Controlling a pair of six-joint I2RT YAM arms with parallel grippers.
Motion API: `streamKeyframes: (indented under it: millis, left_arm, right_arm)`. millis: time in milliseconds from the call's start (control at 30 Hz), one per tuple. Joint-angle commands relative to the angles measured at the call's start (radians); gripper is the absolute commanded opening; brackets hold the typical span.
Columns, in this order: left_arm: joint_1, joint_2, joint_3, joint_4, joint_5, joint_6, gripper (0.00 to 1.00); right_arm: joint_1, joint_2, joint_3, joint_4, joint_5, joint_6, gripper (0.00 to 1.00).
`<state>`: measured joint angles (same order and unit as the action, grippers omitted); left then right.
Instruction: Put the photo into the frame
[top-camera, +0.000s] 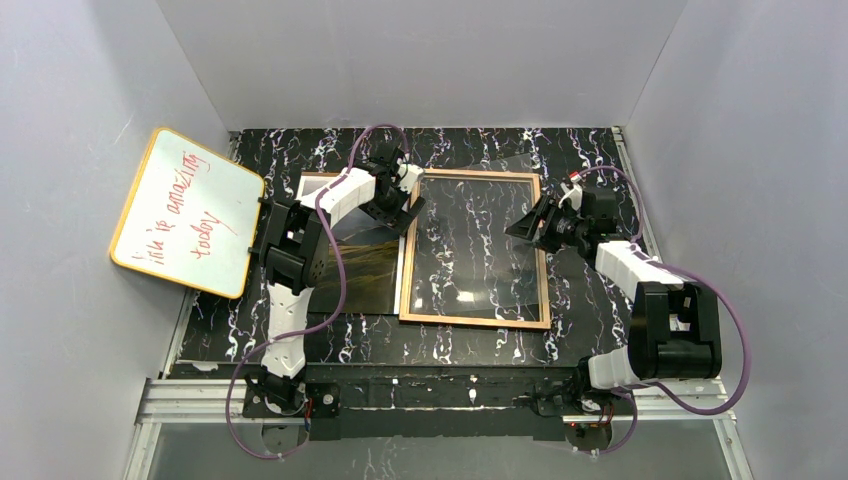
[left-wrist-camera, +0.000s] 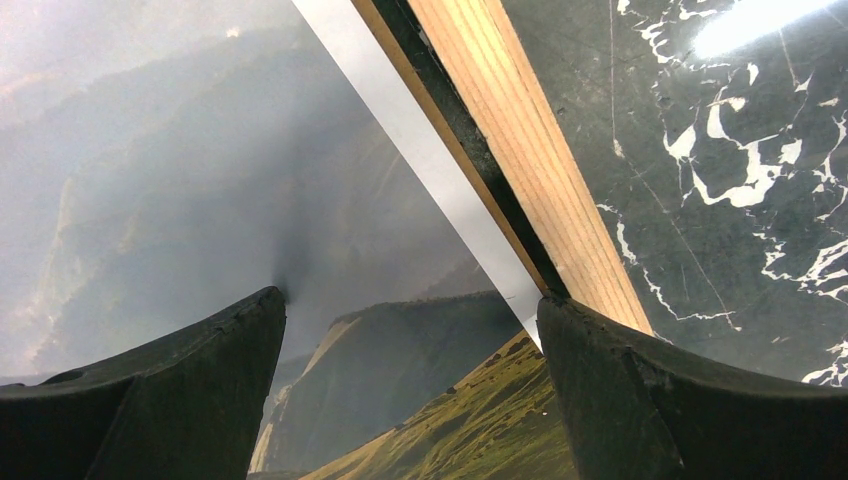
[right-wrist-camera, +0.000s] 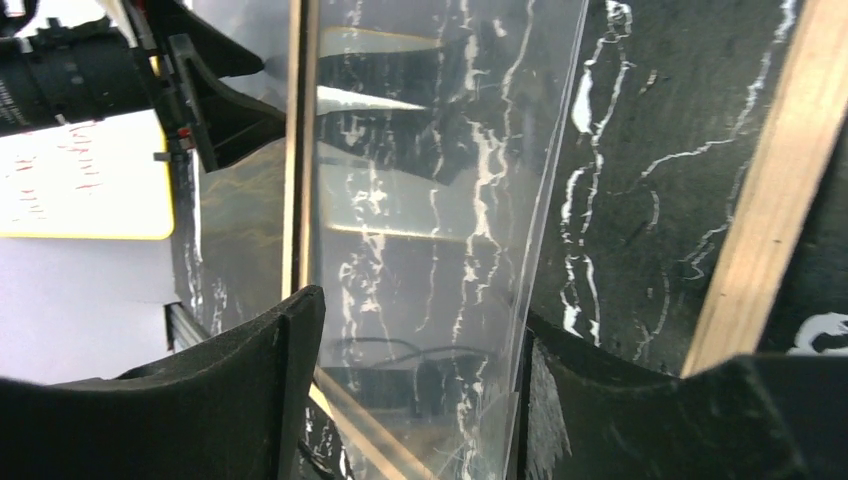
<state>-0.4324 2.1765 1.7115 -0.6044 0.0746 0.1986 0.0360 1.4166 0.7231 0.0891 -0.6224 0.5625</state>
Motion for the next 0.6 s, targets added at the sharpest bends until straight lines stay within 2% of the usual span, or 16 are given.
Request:
streamKeyframes:
  millis: [0, 567]
  left_arm:
    - [-0.002, -0.037, -0.026, -0.021, 0.004, 0.007, 0.95]
    - [-0.002, -0.037, -0.029, -0.02, 0.005, 0.009, 0.95]
  right_arm:
    - [0.004, 0.013, 0.06, -0.085, 0.097, -0.072, 0.69]
    - [0.004, 0.057, 0.127, -0.212, 0.238, -0.133, 0.71]
